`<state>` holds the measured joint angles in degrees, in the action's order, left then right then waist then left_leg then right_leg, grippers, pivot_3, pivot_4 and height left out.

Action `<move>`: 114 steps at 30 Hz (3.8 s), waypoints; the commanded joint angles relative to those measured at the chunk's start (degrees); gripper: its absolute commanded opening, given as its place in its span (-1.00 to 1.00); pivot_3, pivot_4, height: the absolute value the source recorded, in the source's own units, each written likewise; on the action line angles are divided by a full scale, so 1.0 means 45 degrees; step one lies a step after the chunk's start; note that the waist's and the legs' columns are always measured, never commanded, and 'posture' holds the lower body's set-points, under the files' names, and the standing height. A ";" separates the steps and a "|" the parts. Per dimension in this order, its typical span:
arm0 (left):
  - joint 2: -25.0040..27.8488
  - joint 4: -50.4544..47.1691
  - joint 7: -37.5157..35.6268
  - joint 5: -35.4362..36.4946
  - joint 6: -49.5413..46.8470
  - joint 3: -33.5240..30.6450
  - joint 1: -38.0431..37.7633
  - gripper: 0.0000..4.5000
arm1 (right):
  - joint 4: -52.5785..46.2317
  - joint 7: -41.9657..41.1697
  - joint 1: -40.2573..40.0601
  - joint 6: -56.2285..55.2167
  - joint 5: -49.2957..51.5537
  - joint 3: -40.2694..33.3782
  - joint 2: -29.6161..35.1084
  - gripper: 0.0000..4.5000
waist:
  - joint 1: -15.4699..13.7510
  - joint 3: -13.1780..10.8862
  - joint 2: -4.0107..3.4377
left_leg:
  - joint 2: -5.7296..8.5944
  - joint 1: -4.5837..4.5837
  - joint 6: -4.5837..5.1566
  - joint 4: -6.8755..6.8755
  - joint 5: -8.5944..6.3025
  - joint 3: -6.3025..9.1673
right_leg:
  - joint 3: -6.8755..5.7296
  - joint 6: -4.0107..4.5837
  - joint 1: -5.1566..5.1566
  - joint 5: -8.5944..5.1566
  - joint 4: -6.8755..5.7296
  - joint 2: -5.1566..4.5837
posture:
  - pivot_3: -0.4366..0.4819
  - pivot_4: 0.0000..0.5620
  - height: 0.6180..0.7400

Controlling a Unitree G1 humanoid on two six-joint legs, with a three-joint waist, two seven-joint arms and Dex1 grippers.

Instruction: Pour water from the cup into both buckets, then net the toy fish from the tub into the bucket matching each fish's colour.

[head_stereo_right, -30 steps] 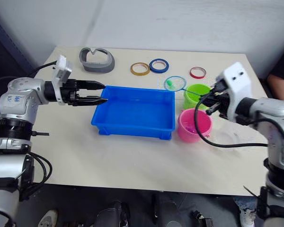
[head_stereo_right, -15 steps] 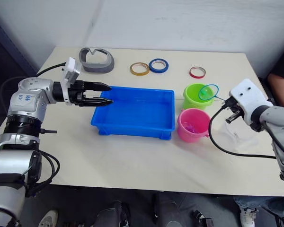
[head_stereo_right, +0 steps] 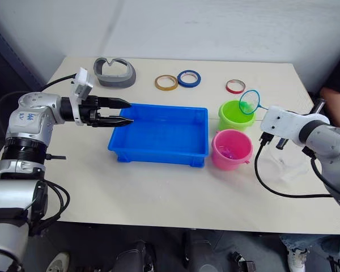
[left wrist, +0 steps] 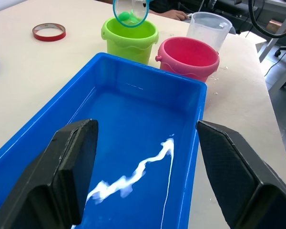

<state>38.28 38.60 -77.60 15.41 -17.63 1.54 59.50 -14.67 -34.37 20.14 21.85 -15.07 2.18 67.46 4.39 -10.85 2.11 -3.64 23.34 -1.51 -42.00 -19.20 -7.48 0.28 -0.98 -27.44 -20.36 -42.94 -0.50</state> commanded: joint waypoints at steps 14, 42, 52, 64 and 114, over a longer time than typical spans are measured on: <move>-0.0017 -0.0163 -0.0046 0.0005 0.0191 -0.0211 0.0327 0.60 | -0.0160 0.2320 -0.1265 -0.4237 -0.6787 0.0139 0.0964 -1.00 | 0.0022 0.0000 0.0000 | -0.0001 -0.0009 -0.0005 -0.0015 0.0002 -0.0021 | 0.0013 0.0000 -0.0004 -0.0001 -0.0025 0.0001 | -0.05 -0.47 0.22; 0.1885 -0.3256 -0.1297 0.0987 -0.1763 -0.0784 -0.1453 0.60 | -0.4924 -0.5716 0.1665 0.5156 0.7555 -0.2914 -0.4078 -1.00 | 0.0033 0.0001 0.0003 | -0.0005 -0.0022 -0.0029 -0.0053 0.0015 0.0008 | 0.0004 0.0005 0.0000 -0.0002 -0.0098 0.0007 | -0.05 -0.47 0.22; 0.3589 -0.8446 -0.0474 0.2924 -0.4937 -0.2223 -0.4788 0.60 | -0.4000 -0.6410 0.1083 0.4921 0.9336 0.0606 -0.5208 -1.00 | 0.0114 0.0004 0.0008 | -0.0005 -0.0026 -0.0020 -0.0043 0.0013 0.0028 | 0.0005 0.0005 0.0015 -0.0002 -0.0076 0.0009 | -0.05 -0.47 0.22; 0.3564 -1.0338 0.0892 0.3365 -0.4406 -0.3062 -0.7695 0.60 | 0.0087 -0.5269 0.1176 0.1045 0.5963 0.4731 -0.7814 -1.00 | 0.0046 0.0013 0.0025 | 0.0000 -0.0021 -0.0012 -0.0041 0.0013 0.0049 | -0.0005 0.0006 0.0023 -0.0001 -0.0055 0.0011 | -0.05 -0.47 0.22; -0.1854 -1.2357 0.8238 0.2560 -0.2132 -0.6927 -1.7927 0.61 | -0.4032 -0.3204 -0.9373 0.1615 0.8098 -0.2933 -0.6234 0.98 | -0.0208 0.0055 0.0090 | 0.0000 -0.0483 0.0126 0.0259 -0.0091 0.0150 | -0.0090 -0.0029 0.0620 0.0034 0.0402 0.0007 | -0.05 -0.47 0.22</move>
<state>30.88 -16.79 -40.86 26.79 -28.91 -28.50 -19.27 -33.66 -48.43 -21.58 31.90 21.81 -9.99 39.50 3.46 -10.60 2.51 -3.64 21.12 -0.92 -40.82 -19.62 -6.80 -0.14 -1.11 -24.58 -20.21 -41.05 -0.47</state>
